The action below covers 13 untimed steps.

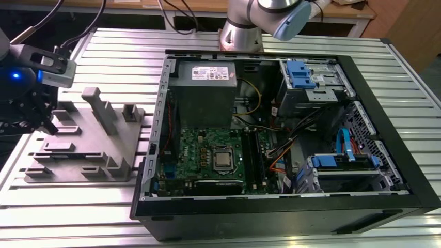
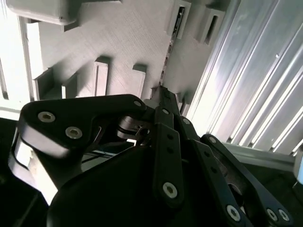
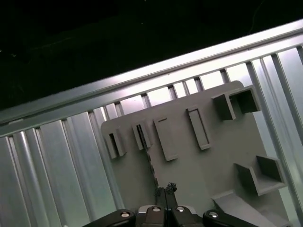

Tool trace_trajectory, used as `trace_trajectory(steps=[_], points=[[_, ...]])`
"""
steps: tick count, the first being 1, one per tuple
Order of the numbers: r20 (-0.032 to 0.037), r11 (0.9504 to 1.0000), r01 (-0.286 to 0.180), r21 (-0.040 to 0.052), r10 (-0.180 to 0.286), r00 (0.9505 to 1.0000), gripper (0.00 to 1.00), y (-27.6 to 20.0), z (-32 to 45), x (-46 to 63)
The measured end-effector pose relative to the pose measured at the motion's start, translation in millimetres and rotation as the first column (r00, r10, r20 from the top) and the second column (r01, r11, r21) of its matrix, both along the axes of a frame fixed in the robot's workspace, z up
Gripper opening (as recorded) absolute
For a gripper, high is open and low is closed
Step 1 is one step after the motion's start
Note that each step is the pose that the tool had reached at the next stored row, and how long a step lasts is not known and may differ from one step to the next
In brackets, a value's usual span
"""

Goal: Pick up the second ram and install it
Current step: 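Pick up the second ram and move it above second insertion slot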

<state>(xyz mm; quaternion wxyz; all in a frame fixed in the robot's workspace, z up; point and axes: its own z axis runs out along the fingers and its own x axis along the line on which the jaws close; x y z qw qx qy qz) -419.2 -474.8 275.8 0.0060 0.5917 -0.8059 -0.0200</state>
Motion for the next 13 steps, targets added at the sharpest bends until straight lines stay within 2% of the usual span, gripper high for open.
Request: trace_trajectory(steps=[3, 6, 9, 13], points=[[0.0001, 0.9989, -0.048, 0.0000, 0.048, 0.9989, 0.07, 0.0, -1.9, 0.0], [0.0001, 0.9952, -0.098, 0.0000, 0.098, 0.9952, 0.07, 0.0, -4.1, 0.0], [0.0000, 0.9894, -0.145, 0.0000, 0.145, 0.9894, 0.07, 0.0, -6.1, 0.0], [0.0000, 0.9784, -0.207, 0.0000, 0.207, 0.9784, 0.07, 0.0, -8.3, 0.0]])
